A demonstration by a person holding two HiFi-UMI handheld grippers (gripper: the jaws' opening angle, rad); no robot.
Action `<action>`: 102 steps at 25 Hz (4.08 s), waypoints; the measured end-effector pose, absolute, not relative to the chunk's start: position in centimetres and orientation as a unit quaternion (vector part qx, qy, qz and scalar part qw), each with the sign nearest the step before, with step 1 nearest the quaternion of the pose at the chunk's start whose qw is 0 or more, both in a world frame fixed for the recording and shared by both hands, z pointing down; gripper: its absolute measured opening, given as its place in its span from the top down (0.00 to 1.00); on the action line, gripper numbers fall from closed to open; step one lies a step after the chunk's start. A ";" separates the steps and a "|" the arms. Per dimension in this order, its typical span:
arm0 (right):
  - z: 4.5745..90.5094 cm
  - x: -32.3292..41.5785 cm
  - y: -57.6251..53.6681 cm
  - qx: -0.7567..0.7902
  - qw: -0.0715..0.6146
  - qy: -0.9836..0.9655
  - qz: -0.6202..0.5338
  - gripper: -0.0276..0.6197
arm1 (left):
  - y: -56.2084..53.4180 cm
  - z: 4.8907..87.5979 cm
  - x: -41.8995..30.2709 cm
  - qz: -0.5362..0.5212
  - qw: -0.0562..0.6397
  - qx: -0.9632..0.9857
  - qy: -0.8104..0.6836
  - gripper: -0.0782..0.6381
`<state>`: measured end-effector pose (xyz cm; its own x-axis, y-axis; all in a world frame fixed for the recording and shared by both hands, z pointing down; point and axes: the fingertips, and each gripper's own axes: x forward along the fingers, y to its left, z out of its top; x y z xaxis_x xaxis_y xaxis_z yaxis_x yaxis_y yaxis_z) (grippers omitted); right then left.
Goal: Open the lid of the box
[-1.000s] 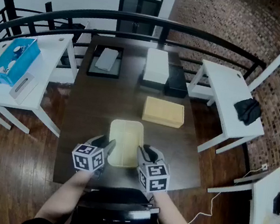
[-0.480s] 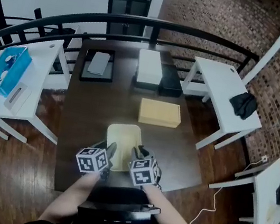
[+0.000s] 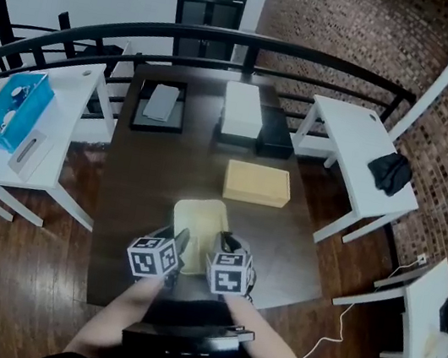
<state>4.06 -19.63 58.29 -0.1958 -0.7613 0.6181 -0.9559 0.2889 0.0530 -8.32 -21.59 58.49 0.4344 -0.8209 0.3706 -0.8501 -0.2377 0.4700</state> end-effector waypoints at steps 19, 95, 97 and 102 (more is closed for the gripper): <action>68.0 24.6 -20.8 0.624 0.289 -0.680 0.254 0.92 | -21.4 58.4 -8.7 0.036 0.321 0.780 -0.536 0.65; 43.0 21.4 -13.1 0.598 -0.080 -0.789 0.117 0.96 | -9.7 41.2 -21.4 -0.233 0.133 0.806 -0.528 0.78; 42.9 20.8 -13.2 0.596 -0.074 -0.792 0.114 0.96 | -9.5 41.3 -21.9 -0.230 0.131 0.804 -0.533 0.78; 43.1 20.8 -13.2 0.596 -0.061 -0.792 0.114 0.96 | -9.3 41.7 -22.6 -0.253 0.138 0.788 -0.544 0.79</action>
<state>20.82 -13.20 43.12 -0.2815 -0.9588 0.0391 -0.9309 0.2630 -0.2537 -22.60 -9.34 41.73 0.2792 -0.9274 -0.2488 -0.7873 -0.3694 0.4936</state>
